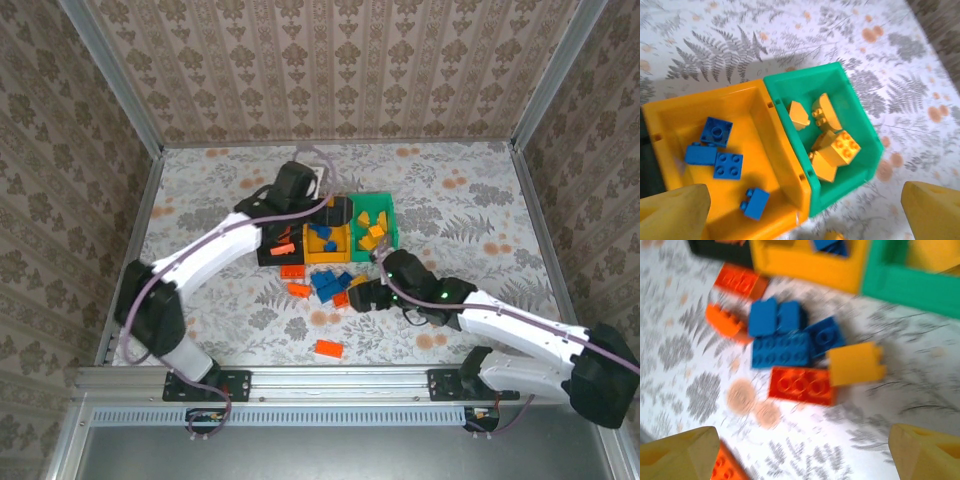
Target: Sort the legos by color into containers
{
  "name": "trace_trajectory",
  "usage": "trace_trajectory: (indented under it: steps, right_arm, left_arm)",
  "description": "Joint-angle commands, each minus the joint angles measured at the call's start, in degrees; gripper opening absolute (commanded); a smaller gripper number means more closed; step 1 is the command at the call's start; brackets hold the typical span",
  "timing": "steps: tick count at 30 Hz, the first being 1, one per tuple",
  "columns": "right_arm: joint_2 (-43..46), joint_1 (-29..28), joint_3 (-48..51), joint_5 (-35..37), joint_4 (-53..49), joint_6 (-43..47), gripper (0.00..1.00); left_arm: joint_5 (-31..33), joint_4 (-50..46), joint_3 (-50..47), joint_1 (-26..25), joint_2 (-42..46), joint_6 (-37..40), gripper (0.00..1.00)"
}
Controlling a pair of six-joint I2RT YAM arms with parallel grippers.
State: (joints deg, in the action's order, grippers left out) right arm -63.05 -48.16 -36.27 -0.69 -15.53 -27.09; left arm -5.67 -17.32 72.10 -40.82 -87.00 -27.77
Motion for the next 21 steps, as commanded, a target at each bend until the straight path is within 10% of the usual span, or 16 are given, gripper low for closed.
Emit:
trace_trajectory:
  steps: [1, 21]
  right_arm:
    - [-4.7, -4.8, -3.2, -2.6, -4.3, 5.4, 0.88]
    - [-34.9, -23.5, -18.9, 6.0, -13.5, 13.3, 0.67]
  left_arm:
    - [2.9, -0.1, -6.7, 0.0, 9.6, -1.5, 1.0]
    - [-0.1, -10.5, -28.2, 16.8, 34.5, -5.9, 1.0]
